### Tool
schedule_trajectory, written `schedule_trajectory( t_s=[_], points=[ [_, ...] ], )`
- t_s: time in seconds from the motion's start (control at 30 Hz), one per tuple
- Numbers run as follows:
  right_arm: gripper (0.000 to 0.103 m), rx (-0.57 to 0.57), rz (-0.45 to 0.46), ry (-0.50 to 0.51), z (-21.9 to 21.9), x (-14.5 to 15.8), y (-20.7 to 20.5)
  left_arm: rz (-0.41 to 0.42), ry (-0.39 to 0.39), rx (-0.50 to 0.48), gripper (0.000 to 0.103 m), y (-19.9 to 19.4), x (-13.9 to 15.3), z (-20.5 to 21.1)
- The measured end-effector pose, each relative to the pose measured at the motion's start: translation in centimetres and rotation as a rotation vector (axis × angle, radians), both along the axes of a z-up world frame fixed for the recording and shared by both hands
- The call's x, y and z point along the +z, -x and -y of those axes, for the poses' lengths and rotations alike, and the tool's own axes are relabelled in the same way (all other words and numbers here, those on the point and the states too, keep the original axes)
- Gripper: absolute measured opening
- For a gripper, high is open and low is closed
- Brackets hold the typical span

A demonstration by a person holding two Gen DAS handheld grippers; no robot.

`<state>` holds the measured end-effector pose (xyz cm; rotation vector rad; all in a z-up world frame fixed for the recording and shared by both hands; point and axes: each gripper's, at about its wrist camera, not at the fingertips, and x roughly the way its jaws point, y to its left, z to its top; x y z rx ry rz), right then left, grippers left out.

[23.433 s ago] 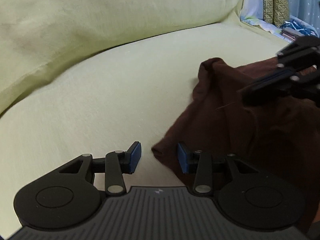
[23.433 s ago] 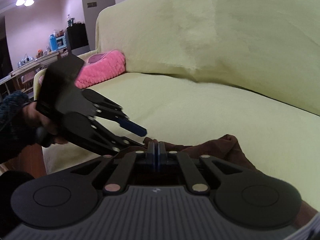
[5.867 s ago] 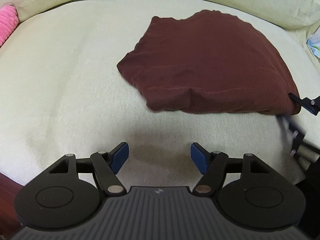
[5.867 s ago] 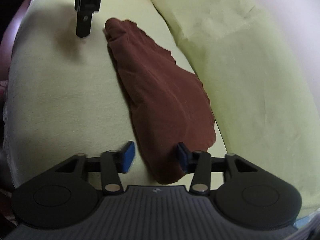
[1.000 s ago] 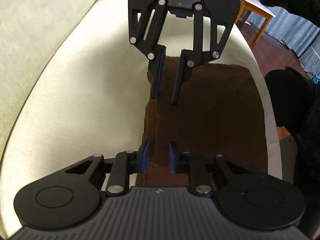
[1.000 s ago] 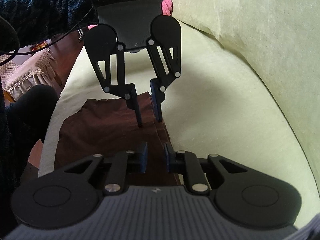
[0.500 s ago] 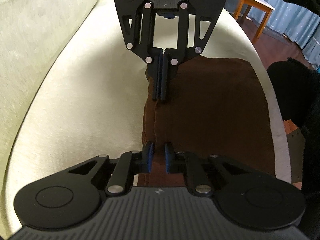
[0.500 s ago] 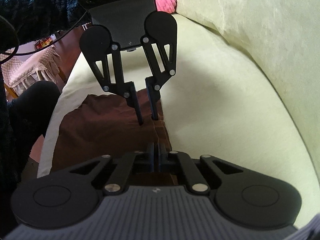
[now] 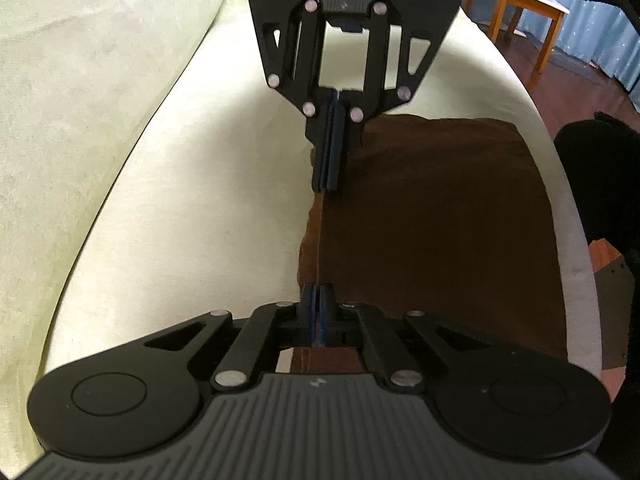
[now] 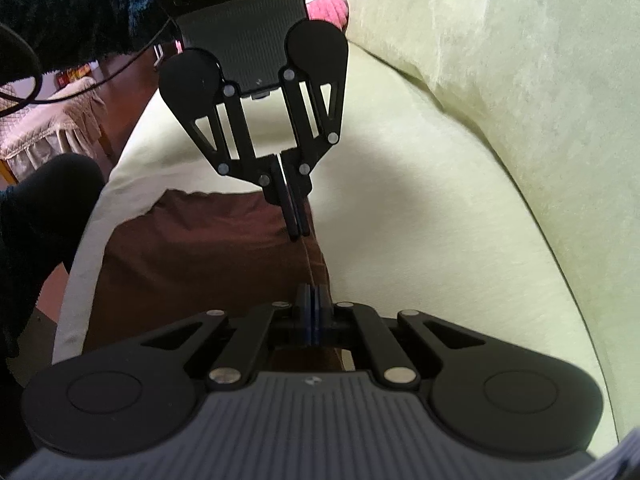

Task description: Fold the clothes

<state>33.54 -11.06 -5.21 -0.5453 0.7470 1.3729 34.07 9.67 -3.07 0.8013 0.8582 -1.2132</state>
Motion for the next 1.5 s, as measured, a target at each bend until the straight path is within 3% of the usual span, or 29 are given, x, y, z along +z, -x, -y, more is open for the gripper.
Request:
schedule_trajectory(
  t_s=[0.37, 0.53, 0.7, 0.83, 0.9, 0.97, 1.13, 1.5],
  points=[
    [0.0, -0.041, 0.064, 0.015, 0.2, -0.9, -0.2, 0.031, -0.037, 0.017, 0.0, -1.2, -1.3, 0.6],
    [0.0, -0.09, 0.065, 0.033, 0.5, -2.3, -0.4, 0.012, -0.018, 0.042, 0.0, -1.4, -1.2, -0.2],
    [0.0, -0.119, 0.082, 0.115, -0.1, -4.8, 0.3, -0.018, -0.014, 0.06, 0.001, -0.9, -1.0, -1.8],
    [0.015, -0.288, 0.199, 0.001, 1.0, -2.4, 0.1, -0.03, 0.007, 0.094, 0.001, -0.5, -0.8, -3.4],
    [0.015, -0.276, 0.133, -0.089, 1.6, -0.8, 0.5, -0.04, 0.016, 0.097, 0.001, -0.4, -0.9, -3.7],
    [0.016, -0.23, 0.089, -0.108, 1.1, -0.2, 1.9, -0.054, 0.01, 0.089, 0.001, -0.4, -1.4, -3.7],
    [0.02, -0.159, 0.05, -0.054, -0.2, -1.5, 4.6, -0.069, -0.029, 0.068, 0.001, -0.7, -2.6, -3.3],
    [0.027, -0.179, 0.005, -0.037, -0.2, -1.7, 5.4, -0.085, -0.097, 0.053, 0.007, -1.5, -4.1, -2.4]
  ],
)
